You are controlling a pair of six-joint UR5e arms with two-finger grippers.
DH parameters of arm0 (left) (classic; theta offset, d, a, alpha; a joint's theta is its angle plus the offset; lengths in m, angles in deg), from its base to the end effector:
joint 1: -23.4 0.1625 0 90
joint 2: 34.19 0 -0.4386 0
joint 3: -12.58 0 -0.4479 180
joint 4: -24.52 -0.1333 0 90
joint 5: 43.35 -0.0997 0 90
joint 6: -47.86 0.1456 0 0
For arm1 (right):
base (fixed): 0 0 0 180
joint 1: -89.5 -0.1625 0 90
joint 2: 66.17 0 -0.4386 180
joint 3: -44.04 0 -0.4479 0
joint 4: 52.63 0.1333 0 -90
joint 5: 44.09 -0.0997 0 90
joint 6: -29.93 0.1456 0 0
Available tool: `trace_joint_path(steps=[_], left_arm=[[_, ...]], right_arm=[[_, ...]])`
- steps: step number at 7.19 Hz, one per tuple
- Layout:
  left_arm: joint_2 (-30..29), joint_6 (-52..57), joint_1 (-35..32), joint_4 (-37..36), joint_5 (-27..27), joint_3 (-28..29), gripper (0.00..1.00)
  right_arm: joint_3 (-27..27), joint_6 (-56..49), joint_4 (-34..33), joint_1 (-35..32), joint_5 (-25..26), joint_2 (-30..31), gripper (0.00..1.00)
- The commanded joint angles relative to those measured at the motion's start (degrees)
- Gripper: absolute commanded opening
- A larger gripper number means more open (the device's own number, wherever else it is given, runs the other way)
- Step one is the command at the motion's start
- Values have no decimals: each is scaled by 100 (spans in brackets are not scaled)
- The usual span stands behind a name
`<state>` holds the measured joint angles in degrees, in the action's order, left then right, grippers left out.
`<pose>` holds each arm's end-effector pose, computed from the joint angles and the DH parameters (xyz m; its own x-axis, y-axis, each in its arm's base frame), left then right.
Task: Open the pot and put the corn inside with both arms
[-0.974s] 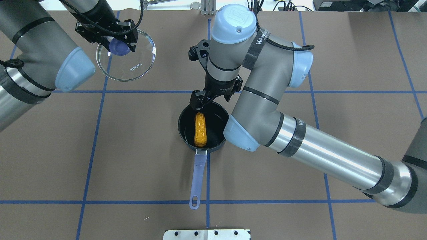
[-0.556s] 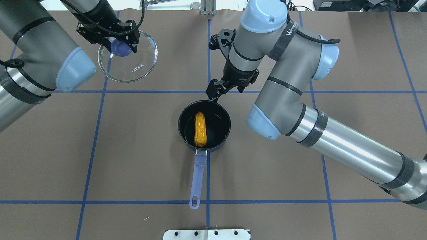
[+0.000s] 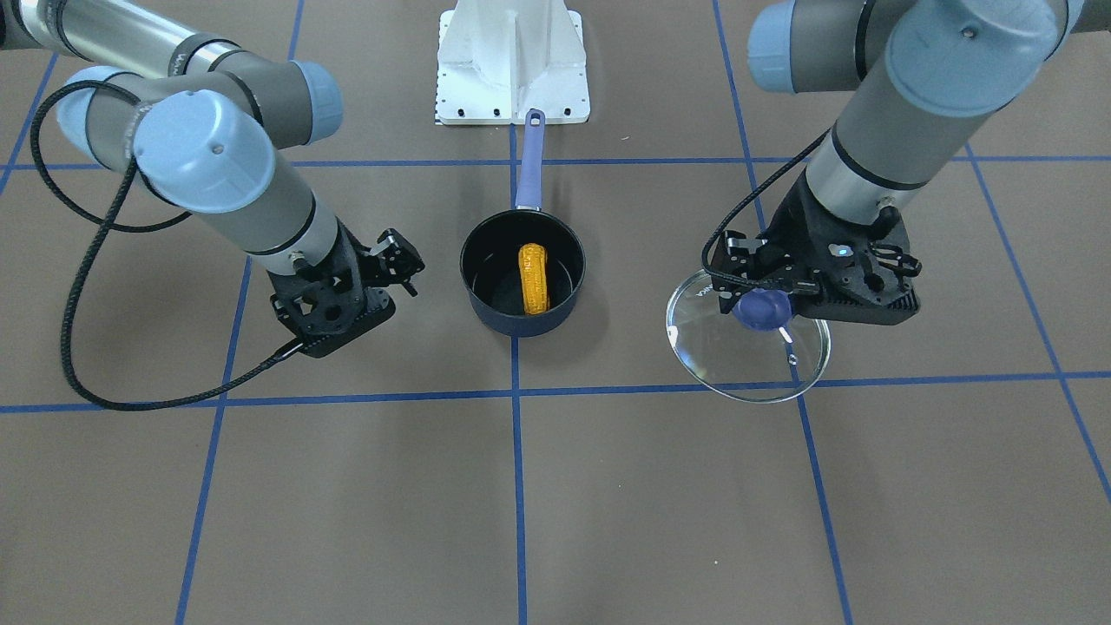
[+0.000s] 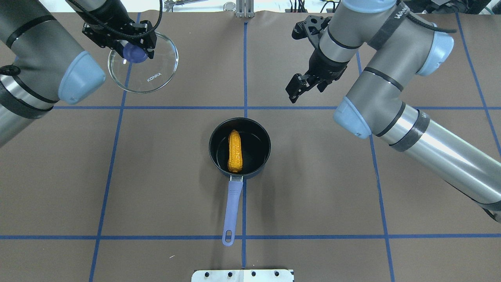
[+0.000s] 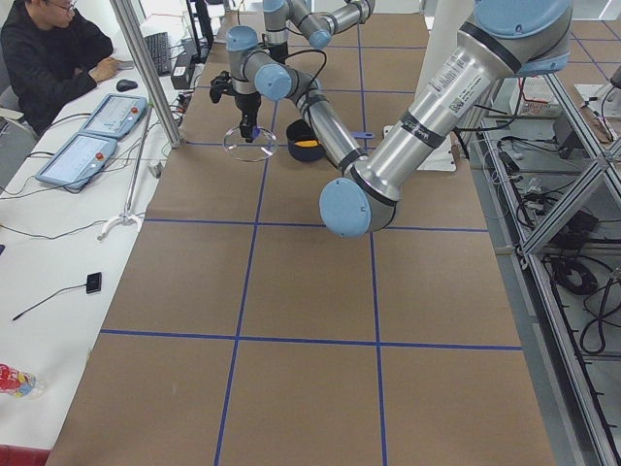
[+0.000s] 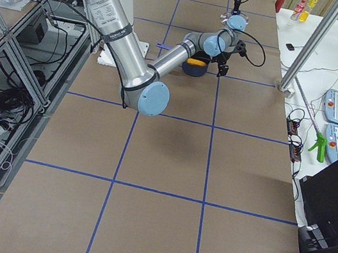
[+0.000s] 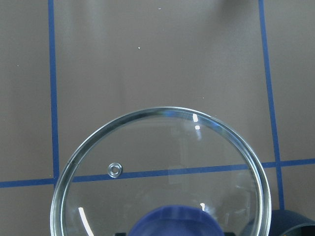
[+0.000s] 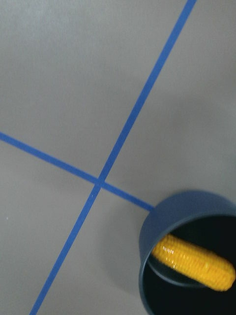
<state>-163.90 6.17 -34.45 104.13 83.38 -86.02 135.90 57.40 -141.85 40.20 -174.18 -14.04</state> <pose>0.3485 -0.6414 0.1962 0.6399 0.1066 -0.7610 0.0078 0.9894 0.1451 -0.4668 -0.6034 0.2424 0.5013 -0.4581 0.7341 0.2982 0.8878 0.3505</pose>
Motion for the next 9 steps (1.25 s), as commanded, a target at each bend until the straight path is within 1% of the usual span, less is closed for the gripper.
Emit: trace_joint_path(steps=[1, 2, 3, 5, 8, 9], left_arm=[[435, 772, -270, 54, 167, -19, 61], [655, 1090, -358, 72, 194, -36, 61], [901, 1206, -385, 298, 195, -45, 61], [1620, 1207, -385, 1096, 203, -71, 62], [2745, 1190, -377, 2072, 212, -229, 62], [3053, 1146, -368, 2389, 369, -203, 62]], right_arm=[[121, -188, 1, -228, -86, 262, 100], [200, -197, 1, -281, -86, 367, 100], [226, -258, 1, -342, -95, 428, 100], [227, -433, 1, -457, -95, 508, 100], [235, -443, 1, -457, -69, 631, 100], [270, -530, 9, -457, -51, 710, 100]])
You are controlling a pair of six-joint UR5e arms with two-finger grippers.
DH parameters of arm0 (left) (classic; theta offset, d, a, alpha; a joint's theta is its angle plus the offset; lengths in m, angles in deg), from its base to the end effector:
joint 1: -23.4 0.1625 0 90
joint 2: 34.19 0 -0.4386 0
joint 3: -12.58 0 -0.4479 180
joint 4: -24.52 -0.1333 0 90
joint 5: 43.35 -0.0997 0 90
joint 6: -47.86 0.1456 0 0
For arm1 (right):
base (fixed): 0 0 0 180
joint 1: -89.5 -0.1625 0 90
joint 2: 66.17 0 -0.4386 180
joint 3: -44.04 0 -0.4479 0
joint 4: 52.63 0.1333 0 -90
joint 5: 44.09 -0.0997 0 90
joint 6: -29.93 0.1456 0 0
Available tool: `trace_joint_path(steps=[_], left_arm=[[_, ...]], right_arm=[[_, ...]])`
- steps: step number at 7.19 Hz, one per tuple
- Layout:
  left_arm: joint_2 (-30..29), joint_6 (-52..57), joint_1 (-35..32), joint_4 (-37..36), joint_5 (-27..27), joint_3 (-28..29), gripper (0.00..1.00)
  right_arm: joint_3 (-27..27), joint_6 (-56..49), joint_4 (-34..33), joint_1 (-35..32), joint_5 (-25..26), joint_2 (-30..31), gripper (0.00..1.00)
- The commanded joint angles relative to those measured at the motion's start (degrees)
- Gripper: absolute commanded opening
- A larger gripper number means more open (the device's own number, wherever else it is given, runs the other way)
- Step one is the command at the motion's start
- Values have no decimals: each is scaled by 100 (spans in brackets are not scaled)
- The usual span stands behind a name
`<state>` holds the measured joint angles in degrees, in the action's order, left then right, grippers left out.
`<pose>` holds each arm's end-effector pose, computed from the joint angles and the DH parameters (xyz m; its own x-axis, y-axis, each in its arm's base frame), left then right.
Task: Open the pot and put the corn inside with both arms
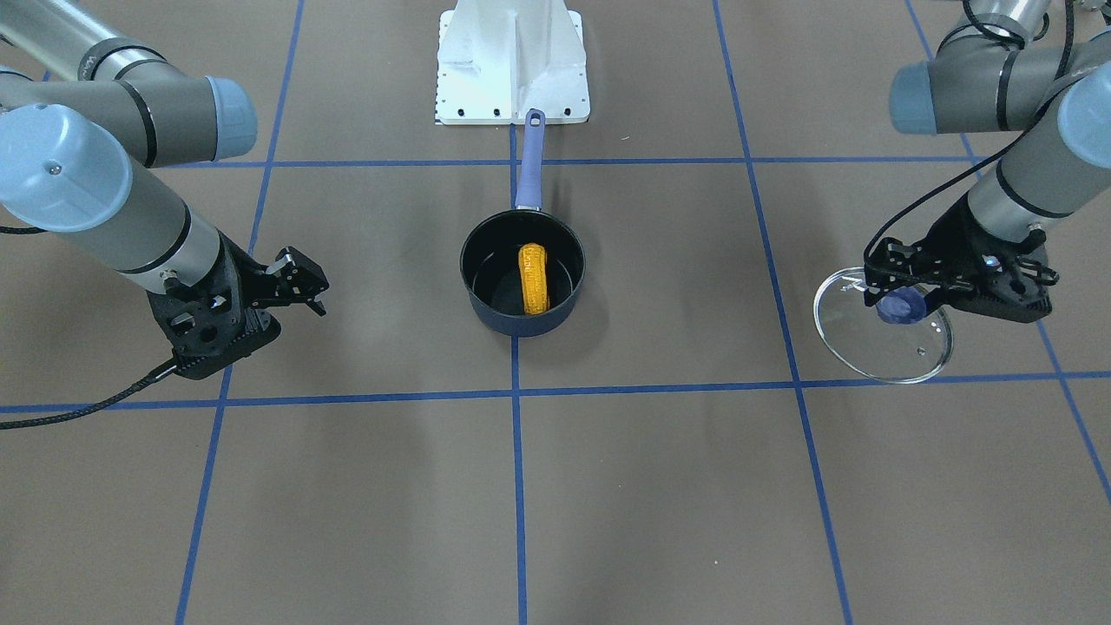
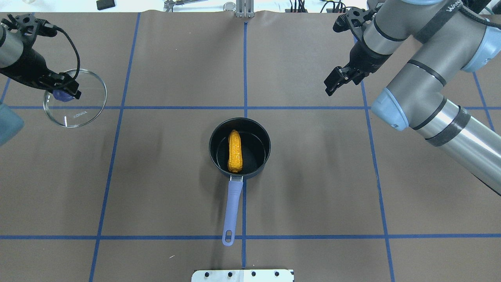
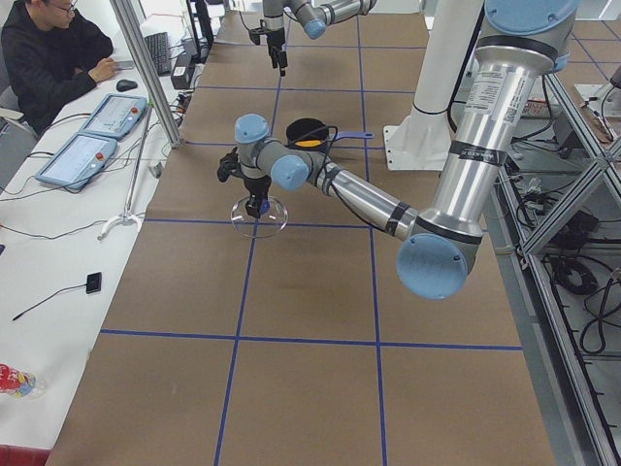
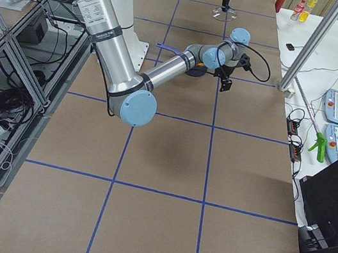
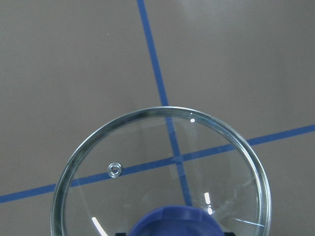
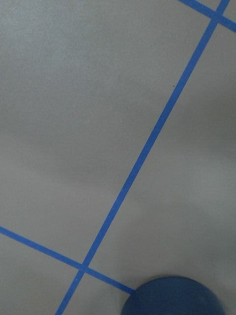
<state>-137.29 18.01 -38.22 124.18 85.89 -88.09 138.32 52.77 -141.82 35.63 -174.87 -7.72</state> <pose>0.2749 -0.5955 0.4483 0.6448 0.2198 -0.7321 -0.0873 0.9727 0.2151 -0.4045 -0.6189 0.3030 0.5355 -0.4501 0.7146 0.2878 0.8928 0.3466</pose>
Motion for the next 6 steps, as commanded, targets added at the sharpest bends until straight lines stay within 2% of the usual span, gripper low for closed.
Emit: trace_joint_path(steps=[1, 4, 6], left_arm=[[517, -65, 18, 517, 137, 39, 62], [747, -47, 35, 624, 146, 100, 62], [747, -47, 70, 885, 146, 388, 62]], right_arm=[[37, -77, 7, -1, 18, 104, 100], [212, -217, 7, -10, 27, 306, 100], [230, -218, 7, -10, 27, 333, 100]])
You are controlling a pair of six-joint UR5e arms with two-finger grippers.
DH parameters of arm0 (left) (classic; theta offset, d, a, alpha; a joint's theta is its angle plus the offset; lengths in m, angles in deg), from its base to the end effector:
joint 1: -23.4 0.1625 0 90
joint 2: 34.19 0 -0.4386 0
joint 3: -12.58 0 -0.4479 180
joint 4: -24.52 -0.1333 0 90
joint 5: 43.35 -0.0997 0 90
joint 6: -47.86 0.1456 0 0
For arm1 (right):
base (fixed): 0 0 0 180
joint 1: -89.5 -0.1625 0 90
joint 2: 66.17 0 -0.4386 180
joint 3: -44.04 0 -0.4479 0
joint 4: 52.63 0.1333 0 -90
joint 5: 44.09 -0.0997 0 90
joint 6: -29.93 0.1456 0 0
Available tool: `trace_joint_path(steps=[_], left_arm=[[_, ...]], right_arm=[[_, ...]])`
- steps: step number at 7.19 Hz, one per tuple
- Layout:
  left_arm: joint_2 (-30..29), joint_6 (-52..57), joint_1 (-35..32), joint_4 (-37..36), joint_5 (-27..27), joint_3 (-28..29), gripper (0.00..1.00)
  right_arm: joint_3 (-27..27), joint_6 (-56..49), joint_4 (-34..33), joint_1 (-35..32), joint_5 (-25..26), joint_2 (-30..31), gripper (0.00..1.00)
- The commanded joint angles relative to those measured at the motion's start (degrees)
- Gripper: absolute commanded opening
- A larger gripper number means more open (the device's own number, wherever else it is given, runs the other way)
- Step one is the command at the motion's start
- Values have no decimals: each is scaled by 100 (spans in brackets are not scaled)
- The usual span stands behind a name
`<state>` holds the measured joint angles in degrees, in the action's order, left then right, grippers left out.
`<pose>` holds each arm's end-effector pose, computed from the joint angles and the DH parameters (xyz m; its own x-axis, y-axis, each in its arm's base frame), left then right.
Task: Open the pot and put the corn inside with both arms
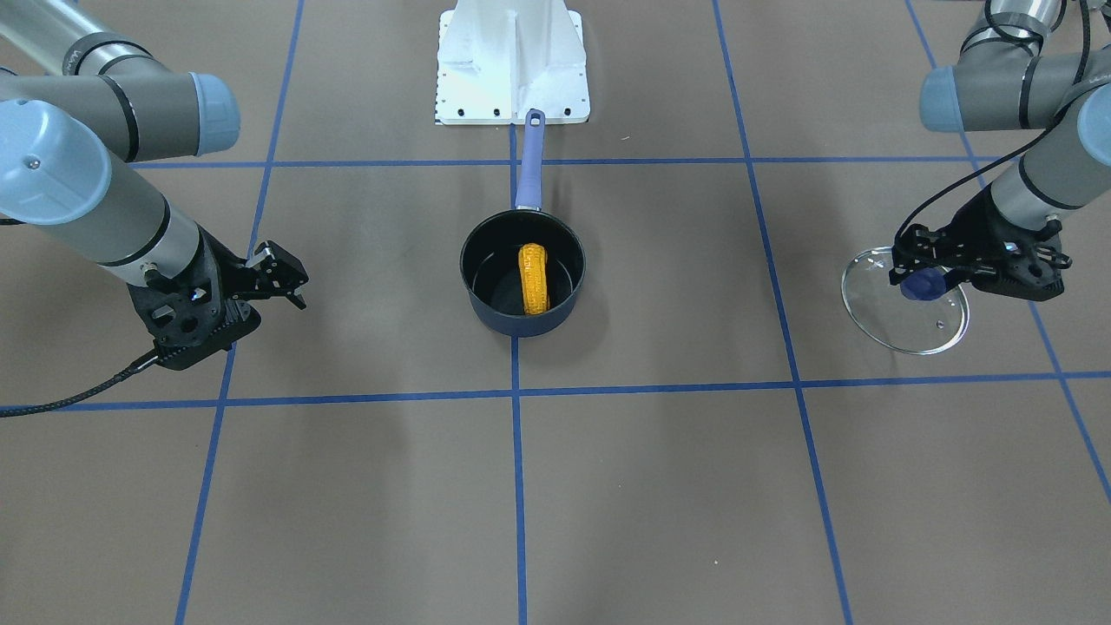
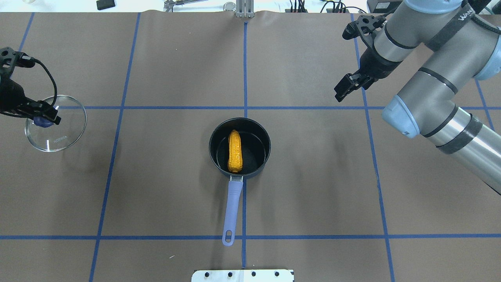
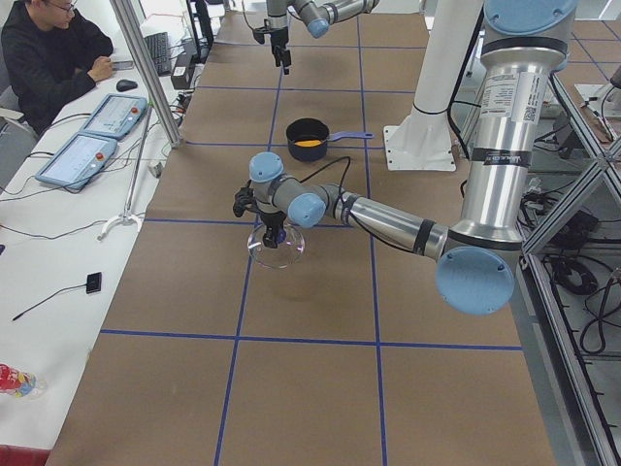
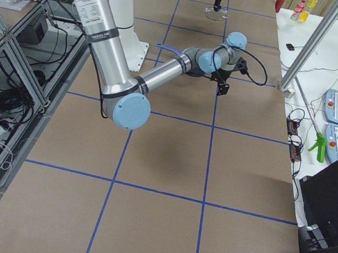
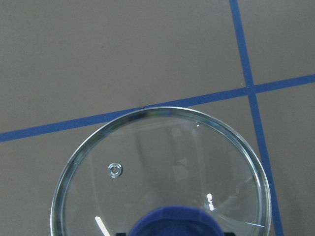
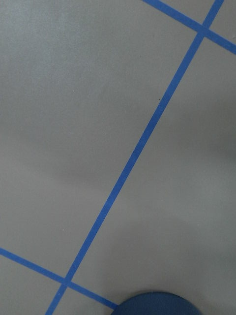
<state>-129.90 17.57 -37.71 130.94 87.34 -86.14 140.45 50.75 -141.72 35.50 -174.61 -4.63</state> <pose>0.2658 -0.5610 0.5310 0.6430 0.1900 -0.7420 -0.1048 0.9815 0.1605 -0.3931 -0.6069 0.3235 0.5356 -0.4716 0.7005 0.3065 0.8815 0.3592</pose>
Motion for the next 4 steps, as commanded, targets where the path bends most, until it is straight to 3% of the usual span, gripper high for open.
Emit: trace_joint_path(steps=[1, 4], left_arm=[[8, -4, 29, 491, 9, 412, 63], [-1, -4, 81, 678, 9, 695, 63]], right_arm=[[18, -16, -4, 4, 0, 33, 100], [27, -16, -4, 4, 9, 50, 100]])
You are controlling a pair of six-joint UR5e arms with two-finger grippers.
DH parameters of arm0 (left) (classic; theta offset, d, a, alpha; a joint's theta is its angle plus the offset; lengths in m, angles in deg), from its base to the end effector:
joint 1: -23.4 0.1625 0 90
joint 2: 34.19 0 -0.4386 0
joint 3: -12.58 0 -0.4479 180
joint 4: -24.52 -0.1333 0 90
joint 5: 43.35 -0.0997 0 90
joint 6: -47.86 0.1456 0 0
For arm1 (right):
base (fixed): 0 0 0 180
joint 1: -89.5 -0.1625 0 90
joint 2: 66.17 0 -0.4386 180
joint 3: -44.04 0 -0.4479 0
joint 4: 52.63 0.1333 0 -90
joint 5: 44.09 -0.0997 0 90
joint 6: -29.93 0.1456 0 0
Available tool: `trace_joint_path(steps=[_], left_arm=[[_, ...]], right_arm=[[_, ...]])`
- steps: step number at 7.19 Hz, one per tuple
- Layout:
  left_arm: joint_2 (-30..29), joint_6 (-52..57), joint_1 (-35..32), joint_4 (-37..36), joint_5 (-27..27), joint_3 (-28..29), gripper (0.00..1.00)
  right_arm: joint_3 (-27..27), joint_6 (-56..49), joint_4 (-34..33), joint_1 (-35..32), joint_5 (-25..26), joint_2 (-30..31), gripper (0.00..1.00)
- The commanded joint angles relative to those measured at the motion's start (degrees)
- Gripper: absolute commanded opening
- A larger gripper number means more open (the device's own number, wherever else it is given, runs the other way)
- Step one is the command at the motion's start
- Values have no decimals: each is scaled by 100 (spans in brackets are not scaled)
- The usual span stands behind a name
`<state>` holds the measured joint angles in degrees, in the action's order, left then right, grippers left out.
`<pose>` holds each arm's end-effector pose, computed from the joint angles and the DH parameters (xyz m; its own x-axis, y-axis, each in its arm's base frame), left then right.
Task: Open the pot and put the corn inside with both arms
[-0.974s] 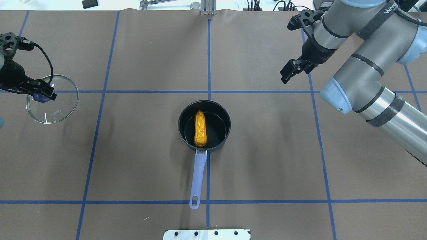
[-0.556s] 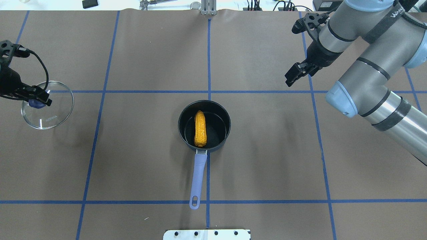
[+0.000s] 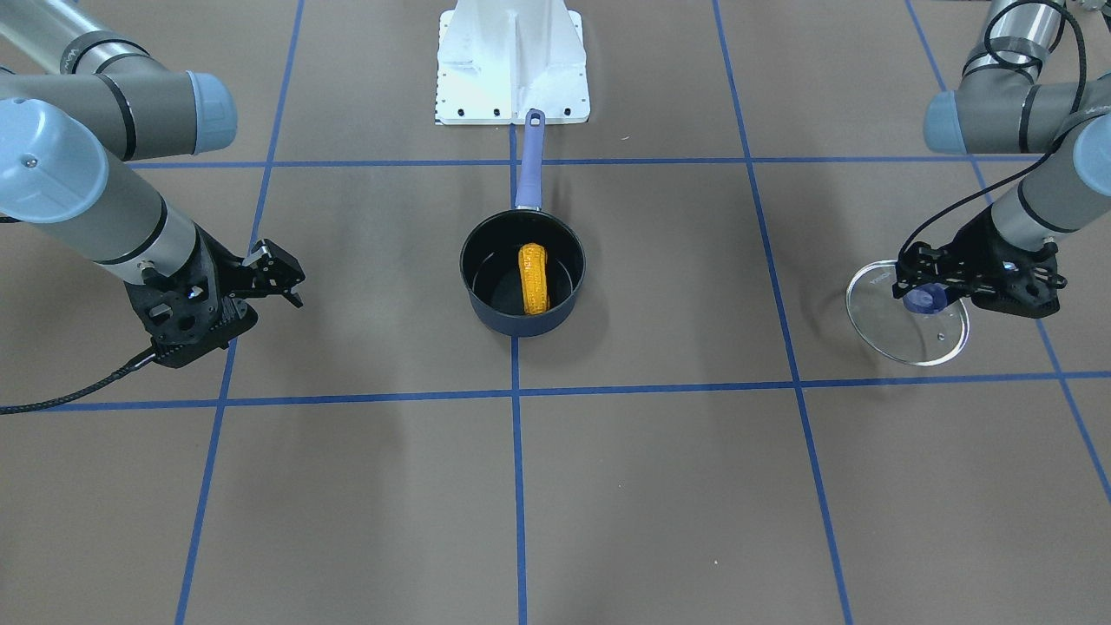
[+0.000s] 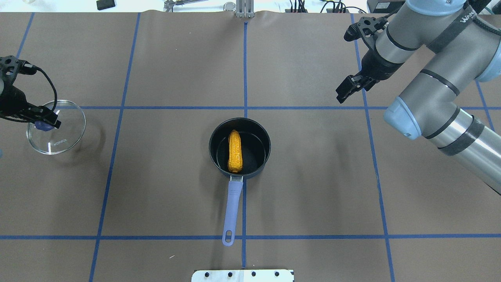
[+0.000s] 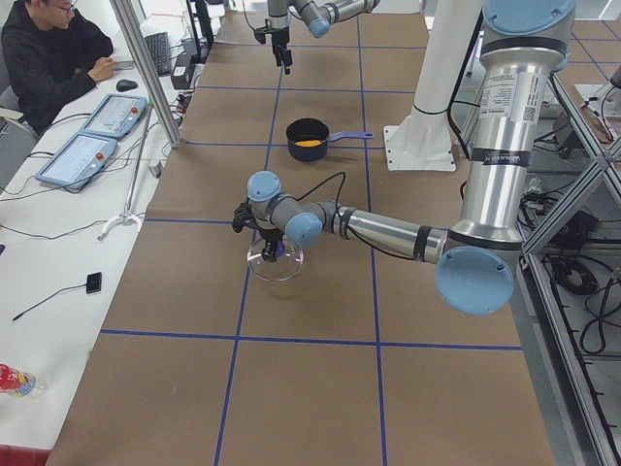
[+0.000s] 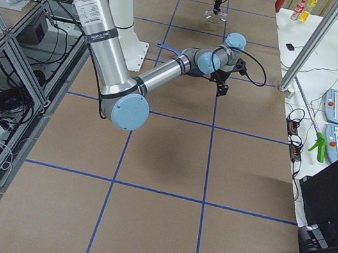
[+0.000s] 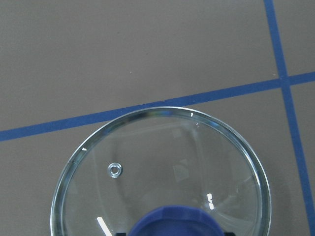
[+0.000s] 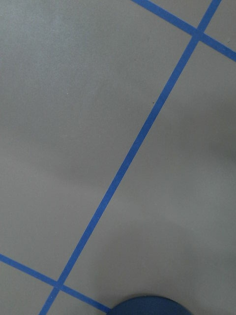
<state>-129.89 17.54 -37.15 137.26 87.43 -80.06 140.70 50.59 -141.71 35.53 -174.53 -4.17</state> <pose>0.2760 -0.5665 0.5769 0.6387 0.1983 -0.7435 -0.1143 0.9799 0.1632 -0.3920 -0.6050 0.3272 0.5370 -0.4724 0.6989 0.3088 0.8811 0.3583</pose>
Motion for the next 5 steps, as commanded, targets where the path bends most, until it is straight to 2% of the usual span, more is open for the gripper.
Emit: trace_joint_path(steps=[1, 4, 5], left_arm=[[-10, -9, 34, 47, 0, 105, 63], [-45, -18, 34, 29, 343, 123, 65], [-54, -9, 34, 29, 335, 132, 69]], right_arm=[[2, 0, -4, 0, 10, 5, 100], [-7, 0, -4, 9, 27, 5, 100], [-7, 0, -4, 18, 54, 5, 100]])
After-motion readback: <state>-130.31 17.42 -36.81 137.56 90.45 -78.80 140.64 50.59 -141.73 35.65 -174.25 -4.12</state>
